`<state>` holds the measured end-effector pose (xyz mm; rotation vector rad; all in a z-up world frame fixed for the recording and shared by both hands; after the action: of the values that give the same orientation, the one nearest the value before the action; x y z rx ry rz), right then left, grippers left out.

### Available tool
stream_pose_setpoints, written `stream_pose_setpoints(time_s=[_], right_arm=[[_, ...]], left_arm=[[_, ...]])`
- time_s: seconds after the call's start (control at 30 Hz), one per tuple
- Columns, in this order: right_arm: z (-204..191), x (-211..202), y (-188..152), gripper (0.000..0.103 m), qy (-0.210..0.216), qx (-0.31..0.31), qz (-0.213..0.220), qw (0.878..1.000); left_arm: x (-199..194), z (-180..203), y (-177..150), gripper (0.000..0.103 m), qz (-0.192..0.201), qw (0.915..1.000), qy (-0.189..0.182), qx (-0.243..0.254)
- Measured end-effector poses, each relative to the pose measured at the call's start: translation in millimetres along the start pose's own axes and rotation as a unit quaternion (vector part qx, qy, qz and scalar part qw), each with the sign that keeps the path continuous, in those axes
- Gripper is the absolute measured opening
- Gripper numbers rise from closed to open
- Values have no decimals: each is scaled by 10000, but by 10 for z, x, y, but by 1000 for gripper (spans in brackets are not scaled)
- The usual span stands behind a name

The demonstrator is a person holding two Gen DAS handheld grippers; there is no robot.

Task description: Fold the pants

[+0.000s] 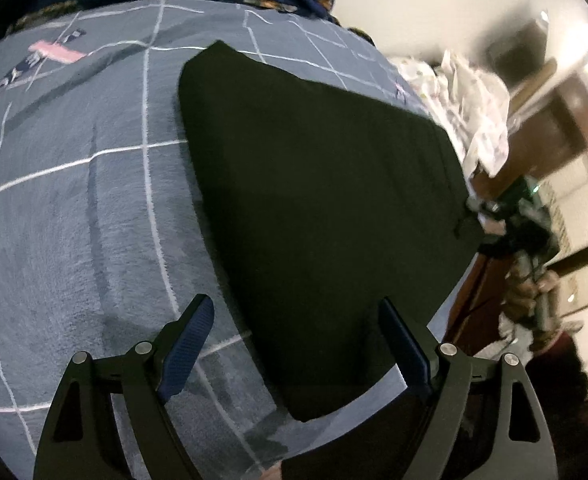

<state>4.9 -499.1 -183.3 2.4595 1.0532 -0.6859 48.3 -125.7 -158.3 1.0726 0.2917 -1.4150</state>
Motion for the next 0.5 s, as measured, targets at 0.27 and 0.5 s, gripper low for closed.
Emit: stream_pose_setpoints(time_s=[0.27, 0.5], right_arm=[[-190, 294, 72, 53, -80, -706, -544, 9960], [-216, 398, 183, 54, 96, -849, -804, 9931]], left_arm=[[22, -85, 123, 84, 11, 9987, -492, -146], [69, -121, 188, 84, -59, 9957, -900, -220]])
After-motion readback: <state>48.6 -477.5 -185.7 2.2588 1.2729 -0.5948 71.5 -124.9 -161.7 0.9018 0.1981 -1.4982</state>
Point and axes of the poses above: each gripper's, at about its wrist camera, not at the fingertips, and x roughly the way its jaws point, z to its right, y to its top, the point moved 4 cm from there along x, roughly the way its jaws point, and after that the axes turned 8 degrees about z, right-handed, at the moved point
